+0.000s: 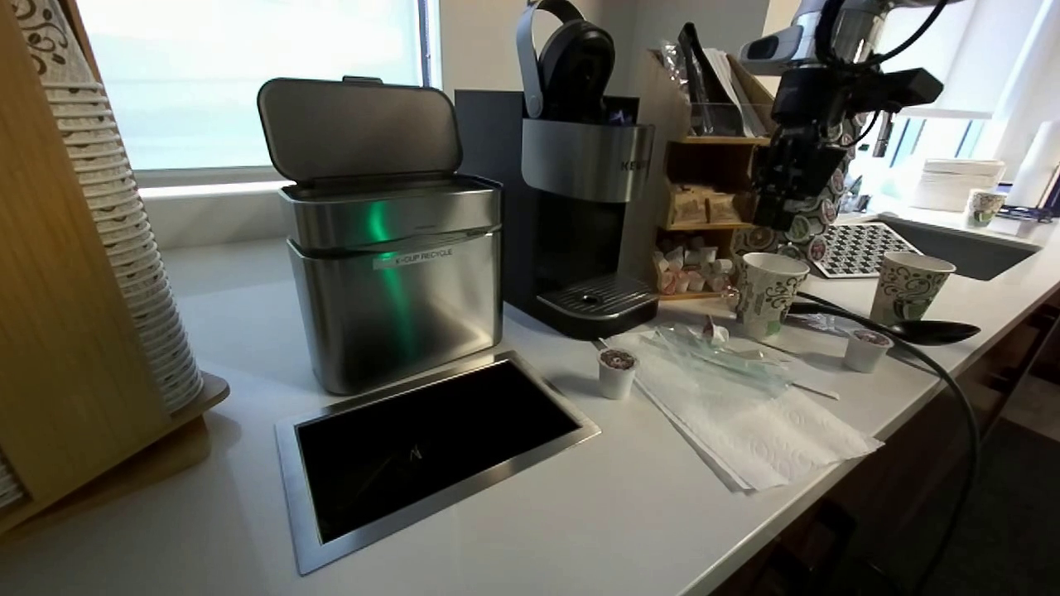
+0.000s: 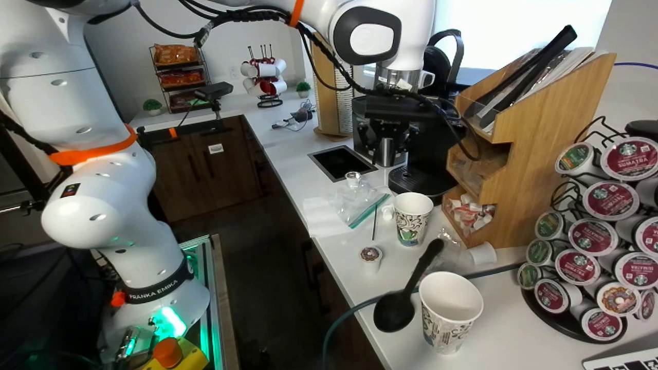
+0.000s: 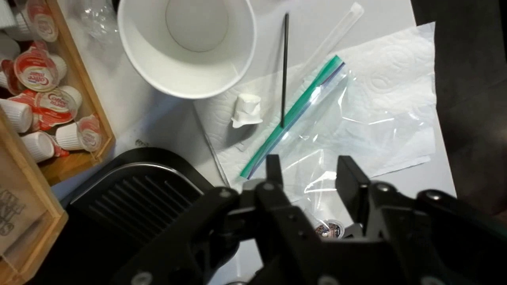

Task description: Remove the top paper cup from the stacked cups and then remove the stirrer in the bottom cup and place it on the counter top

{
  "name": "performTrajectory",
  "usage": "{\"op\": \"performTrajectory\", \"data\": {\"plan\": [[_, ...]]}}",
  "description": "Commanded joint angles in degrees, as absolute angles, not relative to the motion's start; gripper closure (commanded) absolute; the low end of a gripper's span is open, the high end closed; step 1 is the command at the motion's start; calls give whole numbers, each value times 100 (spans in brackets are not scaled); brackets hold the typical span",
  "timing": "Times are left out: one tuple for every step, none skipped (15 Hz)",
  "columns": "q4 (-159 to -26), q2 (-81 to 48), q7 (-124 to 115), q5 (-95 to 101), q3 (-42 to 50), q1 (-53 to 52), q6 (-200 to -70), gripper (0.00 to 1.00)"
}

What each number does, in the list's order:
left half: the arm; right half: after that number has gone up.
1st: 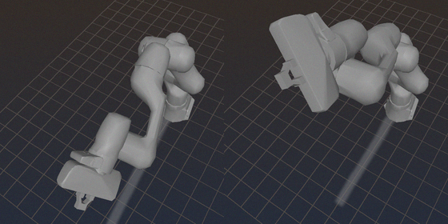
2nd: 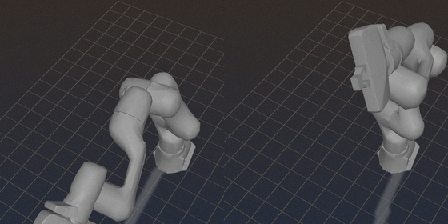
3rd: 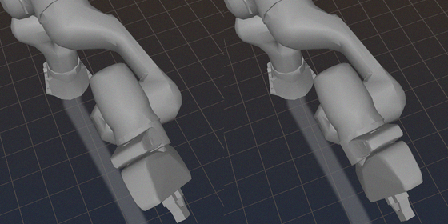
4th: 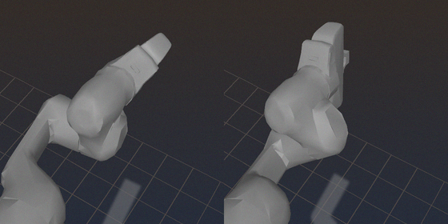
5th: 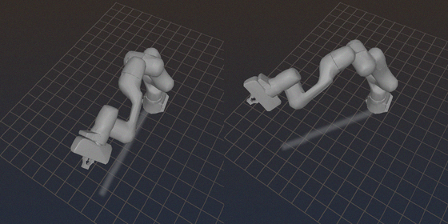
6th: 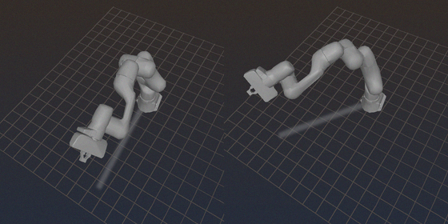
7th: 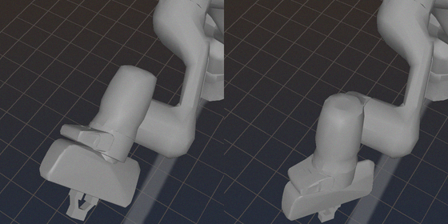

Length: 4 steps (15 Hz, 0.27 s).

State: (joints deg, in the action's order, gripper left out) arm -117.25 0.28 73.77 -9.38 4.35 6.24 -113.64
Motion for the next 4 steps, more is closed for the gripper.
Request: {"op": "performTrajectory", "data": {"plan": [[-12043, 681, 7775, -827, 574, 650, -11193, 26], [-11744, 218, 7525, -925, 551, 591, -11296, 19], [-11750, 306, 7554, -924, 581, 591, -11293, 35], [-11749, 326, 7551, -924, 588, 590, -11293, 28]]}}
